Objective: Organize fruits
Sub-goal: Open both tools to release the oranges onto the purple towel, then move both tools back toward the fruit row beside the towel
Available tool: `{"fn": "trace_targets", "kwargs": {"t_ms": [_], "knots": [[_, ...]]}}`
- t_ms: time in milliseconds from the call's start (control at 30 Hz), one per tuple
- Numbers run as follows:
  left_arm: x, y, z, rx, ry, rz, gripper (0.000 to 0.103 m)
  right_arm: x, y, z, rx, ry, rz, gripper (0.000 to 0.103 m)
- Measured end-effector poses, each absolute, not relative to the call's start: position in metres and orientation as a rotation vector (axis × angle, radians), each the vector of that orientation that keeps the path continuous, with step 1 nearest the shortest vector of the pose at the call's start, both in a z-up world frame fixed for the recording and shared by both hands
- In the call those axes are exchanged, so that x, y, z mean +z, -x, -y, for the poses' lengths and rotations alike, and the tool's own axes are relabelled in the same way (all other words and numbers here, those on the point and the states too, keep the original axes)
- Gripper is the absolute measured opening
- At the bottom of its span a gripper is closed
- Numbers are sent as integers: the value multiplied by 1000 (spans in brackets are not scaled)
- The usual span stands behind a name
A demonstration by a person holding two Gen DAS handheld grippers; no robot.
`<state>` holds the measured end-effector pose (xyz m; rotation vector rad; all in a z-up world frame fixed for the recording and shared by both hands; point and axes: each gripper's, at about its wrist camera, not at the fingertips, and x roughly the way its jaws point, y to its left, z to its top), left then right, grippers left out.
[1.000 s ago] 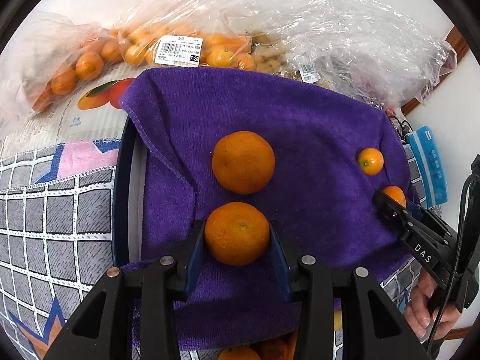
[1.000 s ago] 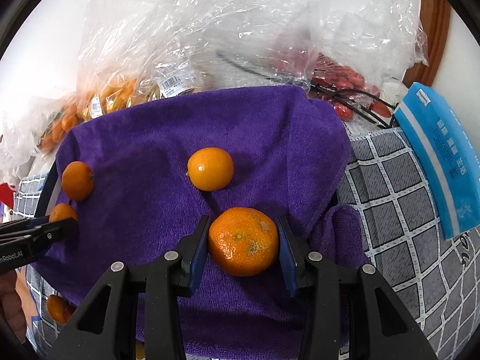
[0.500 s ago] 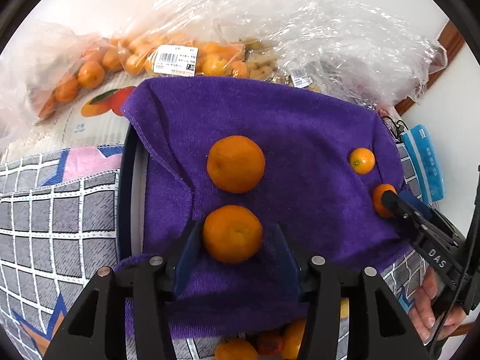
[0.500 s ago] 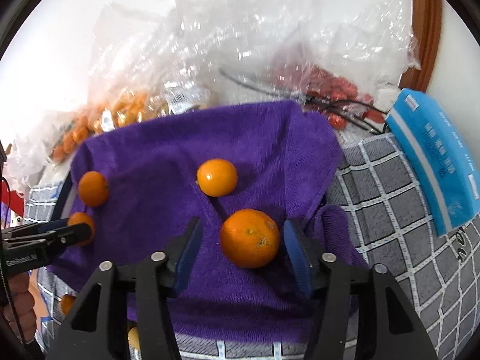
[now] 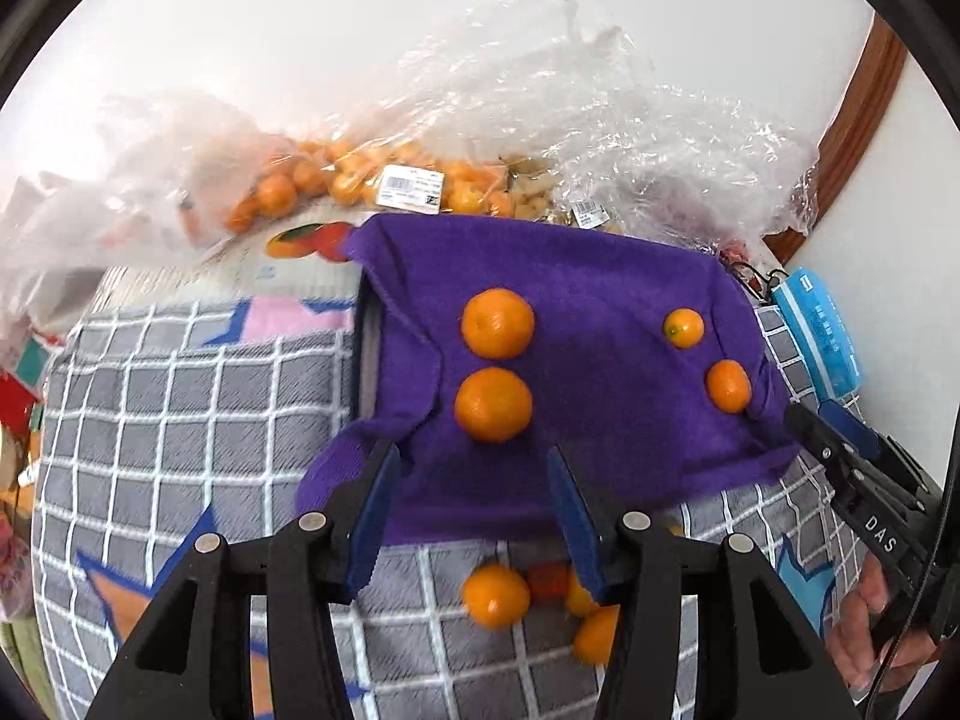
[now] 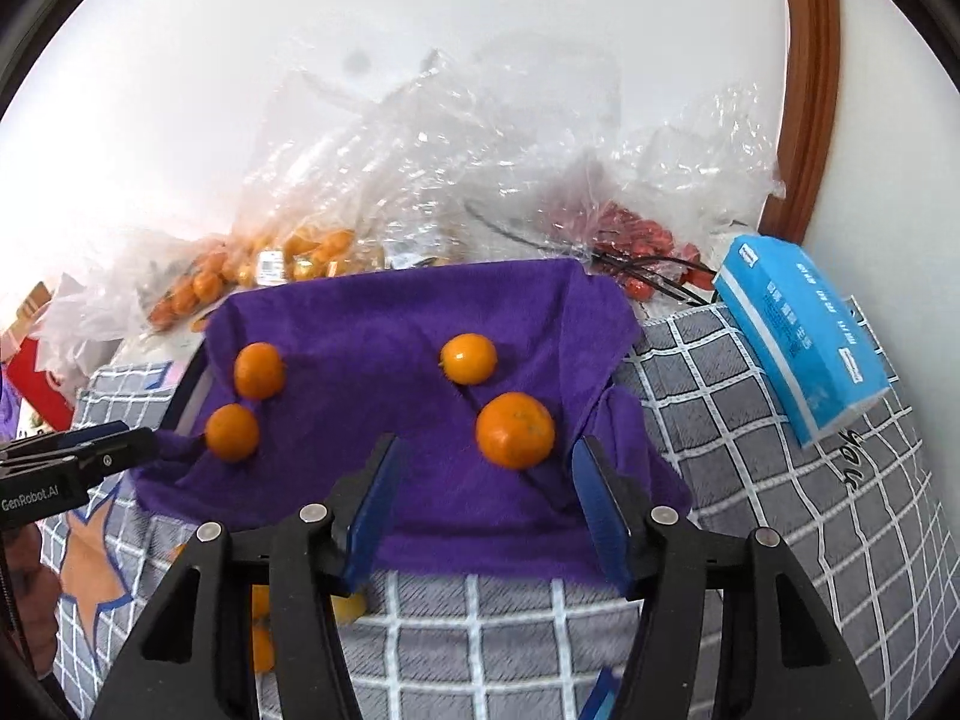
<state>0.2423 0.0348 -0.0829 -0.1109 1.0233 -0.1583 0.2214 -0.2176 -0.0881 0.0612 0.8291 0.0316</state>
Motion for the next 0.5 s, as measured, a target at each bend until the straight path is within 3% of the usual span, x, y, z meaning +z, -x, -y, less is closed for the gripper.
{"fn": "trace_targets", "kwargs": {"t_ms": [133, 300, 500], "knots": [[-82, -220, -46, -145, 124, -1016, 49, -92, -203, 203, 63, -35, -844, 56], [-93, -194, -61, -135, 147, -1030, 49, -114, -187, 186, 102, -26, -891, 41], [-109, -174, -80, -125, 189, -1046, 49, -135, -177, 162, 145, 21, -925, 38]]}}
